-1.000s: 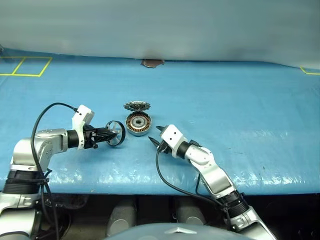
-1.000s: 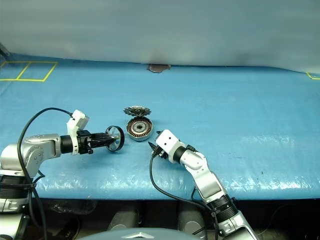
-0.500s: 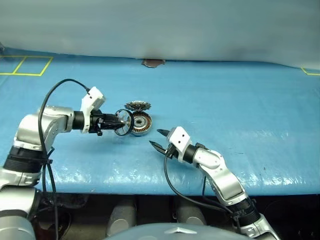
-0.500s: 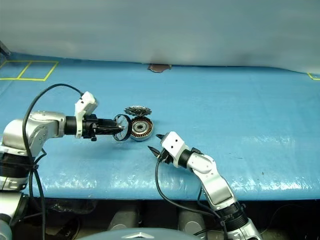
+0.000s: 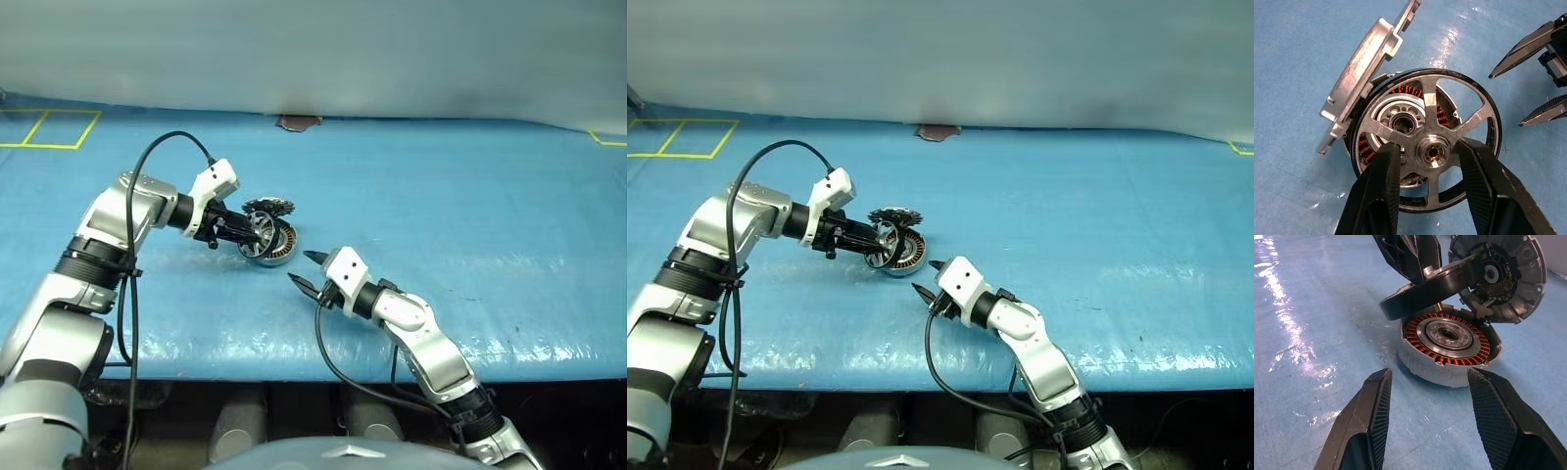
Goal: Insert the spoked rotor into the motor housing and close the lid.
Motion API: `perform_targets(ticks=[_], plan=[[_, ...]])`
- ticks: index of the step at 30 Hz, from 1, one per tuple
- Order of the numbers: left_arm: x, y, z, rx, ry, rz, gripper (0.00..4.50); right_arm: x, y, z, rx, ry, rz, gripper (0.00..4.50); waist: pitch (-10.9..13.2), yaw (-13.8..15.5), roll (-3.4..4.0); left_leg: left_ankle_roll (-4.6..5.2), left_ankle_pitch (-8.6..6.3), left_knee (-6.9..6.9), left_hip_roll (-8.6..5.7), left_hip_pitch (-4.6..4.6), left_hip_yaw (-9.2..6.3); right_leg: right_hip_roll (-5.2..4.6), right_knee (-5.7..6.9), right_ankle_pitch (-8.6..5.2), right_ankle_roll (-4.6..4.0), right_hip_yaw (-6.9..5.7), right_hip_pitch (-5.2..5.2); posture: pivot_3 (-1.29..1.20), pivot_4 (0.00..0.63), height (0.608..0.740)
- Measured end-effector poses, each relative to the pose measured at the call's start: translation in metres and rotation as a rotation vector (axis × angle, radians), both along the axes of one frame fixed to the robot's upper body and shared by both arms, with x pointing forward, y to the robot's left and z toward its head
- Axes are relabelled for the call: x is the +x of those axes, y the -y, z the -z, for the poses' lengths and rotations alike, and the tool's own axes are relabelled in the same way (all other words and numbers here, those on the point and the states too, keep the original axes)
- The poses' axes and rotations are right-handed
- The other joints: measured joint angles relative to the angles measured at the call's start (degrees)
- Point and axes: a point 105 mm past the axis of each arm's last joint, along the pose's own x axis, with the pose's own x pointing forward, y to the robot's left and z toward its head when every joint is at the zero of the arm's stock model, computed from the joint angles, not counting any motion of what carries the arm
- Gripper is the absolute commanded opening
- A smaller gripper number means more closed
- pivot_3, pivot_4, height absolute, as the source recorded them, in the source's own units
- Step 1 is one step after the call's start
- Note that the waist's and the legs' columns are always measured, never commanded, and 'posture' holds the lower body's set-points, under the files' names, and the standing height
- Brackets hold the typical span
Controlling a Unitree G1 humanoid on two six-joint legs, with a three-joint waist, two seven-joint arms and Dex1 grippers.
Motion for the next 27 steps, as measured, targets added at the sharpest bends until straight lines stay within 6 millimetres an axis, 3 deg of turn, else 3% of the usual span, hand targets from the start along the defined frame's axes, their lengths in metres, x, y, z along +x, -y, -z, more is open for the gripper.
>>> perform_targets(ticks=[16,27], plan=[[0.017,0.004,0.008,0.028,0.002,0.023,1.8,0.001,0.003,0.001,-0.003,0.006,0.027,2.58,0.0,-0.13,0.0,0.01,0.01,0.05,0.0,0.0,0.0,0.01,0.05,0.03,0.05,0.01,0.01,0.0,0.15,0.74],[0.016,0.006,0.01,0.024,-0.025,0.05,1.8,0.002,0.004,0.001,-0.013,0.02,0.037,2.58,0.0,-0.14,0.0,0.02,0.01,0.08,0.0,-0.01,-0.02,0.01,0.07,0.03,0.05,0.01,0.02,0.0,0.15,0.74]])
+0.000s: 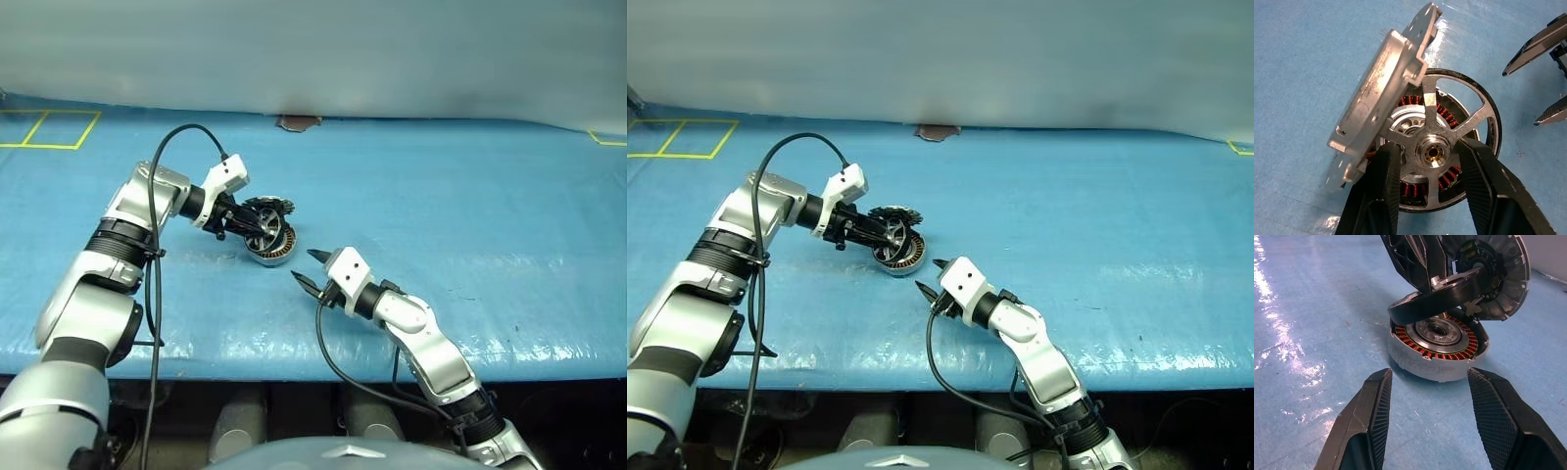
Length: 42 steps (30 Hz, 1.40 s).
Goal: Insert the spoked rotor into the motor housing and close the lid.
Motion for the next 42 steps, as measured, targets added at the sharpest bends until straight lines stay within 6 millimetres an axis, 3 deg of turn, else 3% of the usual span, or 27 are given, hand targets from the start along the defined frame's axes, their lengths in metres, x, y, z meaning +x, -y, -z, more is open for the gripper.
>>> perform_targets(ticks=[20,26,42], plan=[[0.01,0.005,0.003,0.066,0.027,0.027,1.8,0.002,-0.001,0.0,-0.001,0.011,0.021,2.58,0.0,0.02,0.0,0.01,0.01,0.1,-0.01,0.02,-0.01,0.01,0.06,0.03,0.05,0.0,0.05,0.0,0.15,0.74],[0.011,0.003,0.006,0.081,0.029,0.026,3.46,0.002,-0.001,0.0,-0.002,0.013,0.023,2.58,0.0,-0.08,0.0,0.01,0.01,0.11,0.0,0.01,-0.02,0.02,0.07,0.03,0.06,0.0,0.05,0.0,0.15,0.74],[0.015,-0.002,-0.009,-0.006,0.045,-0.027,3.46,0.005,0.002,0.006,-0.011,0.005,0.042,2.58,0.0,-0.15,0.0,0.01,0.01,0.11,-0.01,0.01,-0.03,0.02,0.08,0.05,0.08,0.0,0.05,0.0,0.15,0.74]])
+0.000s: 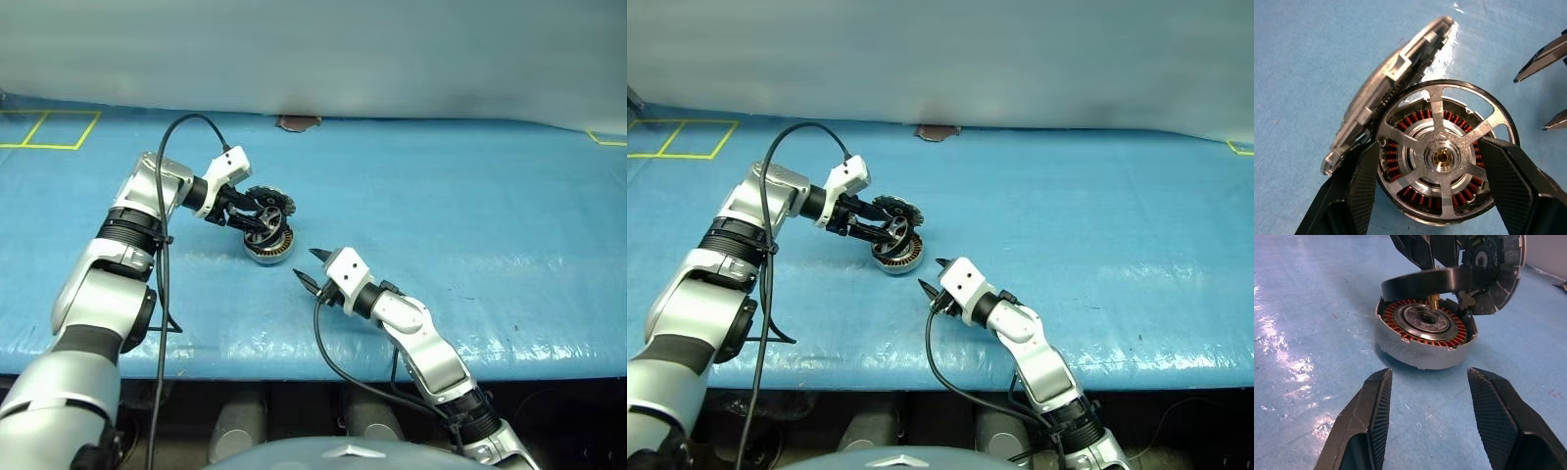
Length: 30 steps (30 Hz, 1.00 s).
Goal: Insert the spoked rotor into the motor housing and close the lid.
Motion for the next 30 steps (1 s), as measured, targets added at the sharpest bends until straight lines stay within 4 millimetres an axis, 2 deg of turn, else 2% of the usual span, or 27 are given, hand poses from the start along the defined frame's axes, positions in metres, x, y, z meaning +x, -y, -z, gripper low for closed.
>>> perform_targets(ticks=[7,17,24,30], plan=[[-0.002,-0.004,-0.012,0.0,0.029,0.011,3.46,0.0,0.0,-0.001,0.0,0.003,-0.001,2.58,0.0,-0.05,0.0,0.0,0.0,0.0,0.0,0.01,0.0,0.0,0.0,0.0,0.0,0.0,0.01,0.0,0.15,0.74],[-0.007,-0.006,-0.008,-0.044,0.034,-0.013,3.46,0.002,-0.001,-0.002,-0.002,0.009,-0.004,2.58,0.0,-0.07,0.0,0.0,0.0,0.0,0.0,0.01,-0.01,0.0,0.01,0.01,0.0,0.0,0.0,0.0,0.15,0.74],[-0.021,-0.013,0.017,-0.038,0.047,-0.011,3.46,0.004,0.0,-0.005,0.003,0.022,0.005,2.58,0.0,-0.29,0.0,0.0,0.0,0.0,0.01,0.03,-0.02,0.01,0.04,0.01,-0.01,0.03,0.01,0.0,0.15,0.74],[-0.024,-0.019,0.012,-0.035,0.148,-0.022,3.46,0.012,-0.001,-0.018,0.022,0.074,0.012,2.58,-0.01,-0.21,0.01,0.0,0.0,0.01,0.01,0.07,-0.01,0.01,0.04,0.01,-0.02,0.04,0.05,0.0,0.15,0.74]])
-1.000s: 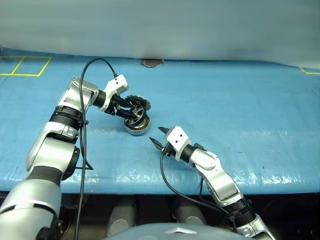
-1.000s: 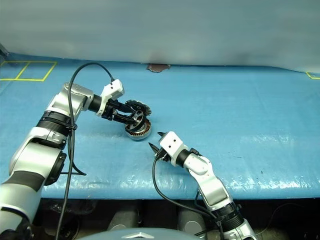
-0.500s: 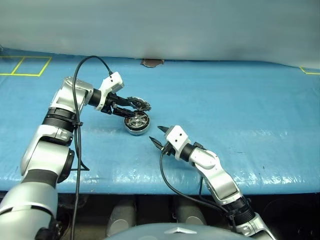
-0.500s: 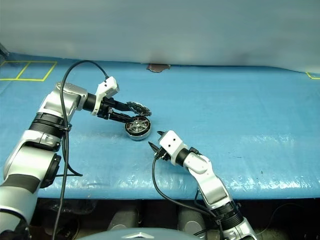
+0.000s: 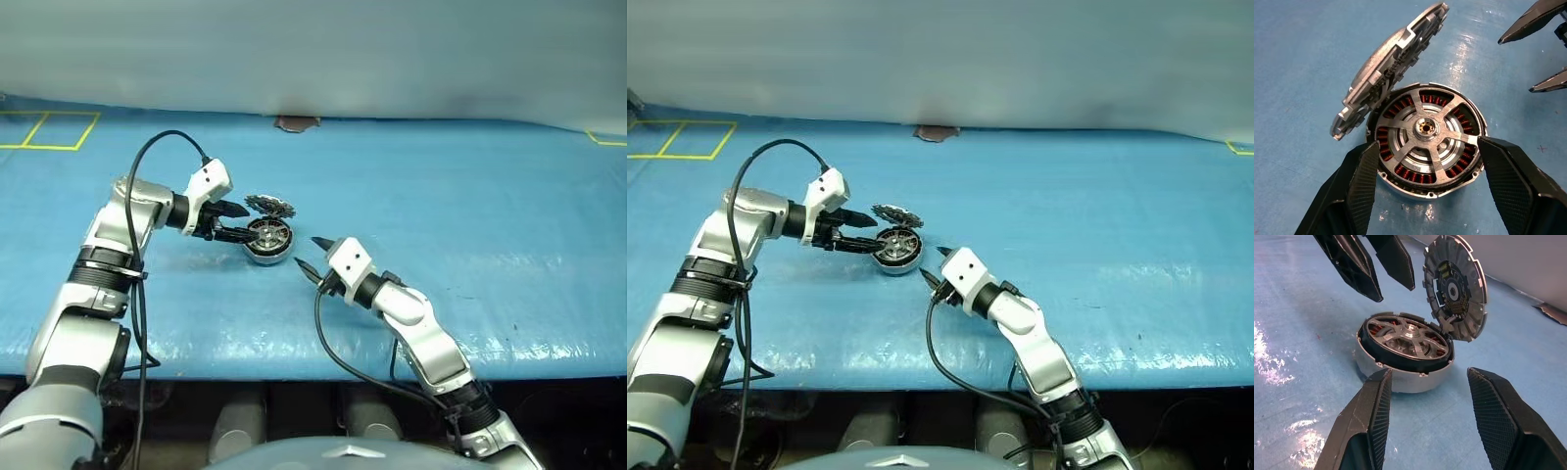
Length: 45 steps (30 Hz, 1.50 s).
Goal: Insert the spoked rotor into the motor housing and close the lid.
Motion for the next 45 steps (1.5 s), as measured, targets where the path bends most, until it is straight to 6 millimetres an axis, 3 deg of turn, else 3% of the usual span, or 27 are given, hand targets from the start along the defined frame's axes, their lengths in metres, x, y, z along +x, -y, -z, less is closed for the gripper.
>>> perform_targets(ticks=[13,16,22,37,45], plan=[[-0.019,-0.005,0.023,-0.025,0.057,0.003,3.46,0.021,-0.013,-0.002,0.056,-0.024,-0.001,2.58,0.0,-0.04,0.01,0.0,0.0,-0.02,0.01,0.02,0.0,0.01,0.02,0.0,-0.03,0.02,-0.01,0.0,0.15,0.74],[-0.022,-0.008,0.024,-0.053,0.061,-0.017,3.49,0.023,-0.018,-0.002,0.069,-0.036,-0.013,2.01,0.0,-0.08,0.01,0.0,0.0,-0.01,0.01,0.03,0.0,0.01,0.02,0.0,-0.03,0.02,-0.01,0.0,0.15,0.74],[-0.024,-0.012,0.027,-0.075,0.071,-0.055,3.49,0.028,-0.026,-0.001,0.075,-0.054,-0.028,0.09,0.0,-0.19,0.01,0.0,0.0,-0.01,0.01,0.06,0.0,0.02,0.03,0.0,-0.03,0.02,0.0,0.0,0.15,0.74],[-0.029,-0.022,0.033,-0.125,0.103,-0.161,3.49,0.048,-0.05,0.007,0.059,-0.09,-0.036,0.09,0.01,-0.62,0.03,-0.02,0.01,-0.08,0.01,0.09,0.0,0.03,0.04,0.01,-0.05,0.03,-0.02,0.0,0.15,0.74],[-0.033,-0.021,0.038,-0.16,0.086,-0.2,3.49,0.043,-0.071,0.017,0.056,-0.126,-0.063,0.09,0.0,-0.9,0.04,-0.02,0.01,-0.12,0.01,0.18,0.0,0.03,0.05,0.0,-0.08,0.06,0.02,0.0,0.15,0.74]])
